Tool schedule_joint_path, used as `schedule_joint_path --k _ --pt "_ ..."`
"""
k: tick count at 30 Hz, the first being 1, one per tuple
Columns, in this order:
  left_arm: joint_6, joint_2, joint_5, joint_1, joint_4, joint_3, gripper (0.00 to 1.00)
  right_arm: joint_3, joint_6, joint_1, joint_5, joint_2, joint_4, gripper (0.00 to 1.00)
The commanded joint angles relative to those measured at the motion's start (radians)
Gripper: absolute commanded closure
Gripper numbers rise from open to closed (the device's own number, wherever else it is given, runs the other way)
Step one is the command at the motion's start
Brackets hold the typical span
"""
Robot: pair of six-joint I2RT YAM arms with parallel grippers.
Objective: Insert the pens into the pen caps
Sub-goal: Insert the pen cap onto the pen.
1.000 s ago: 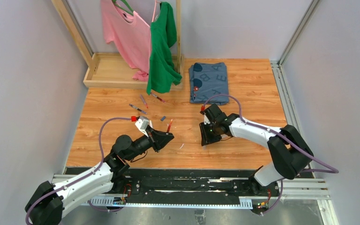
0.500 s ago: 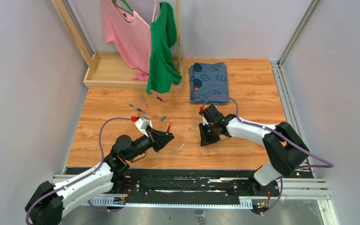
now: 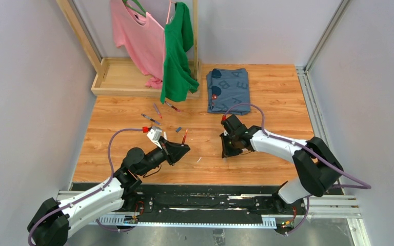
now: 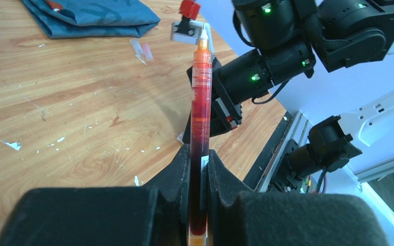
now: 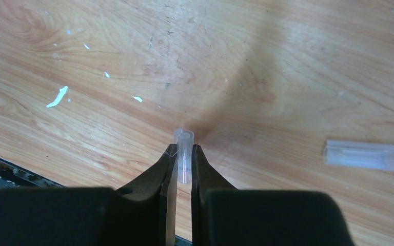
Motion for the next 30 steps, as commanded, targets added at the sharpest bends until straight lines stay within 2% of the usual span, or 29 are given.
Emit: schedule_joint_path --k 1,12,24,30 --pt "-0.049 -0.006 -0.042 0.007 0.026 0.001 1.00 -0.020 0.039 0.007 0.036 -0.096 0.012 0.99" --pt "-0.157 0.028 -0.067 0.006 0.241 -0.020 1.00 0.020 0.128 -0.001 -0.061 -0.285 0.229 1.00" --pt "-0.159 0.164 0.075 0.007 0.614 -0.031 1.00 0.043 0.229 0.002 -0.138 -0.405 0.543 0.99" --pt "-0.162 0.204 0.136 0.006 0.658 -0.007 1.00 0.041 0.285 0.003 -0.206 -0.409 0.719 0.99"
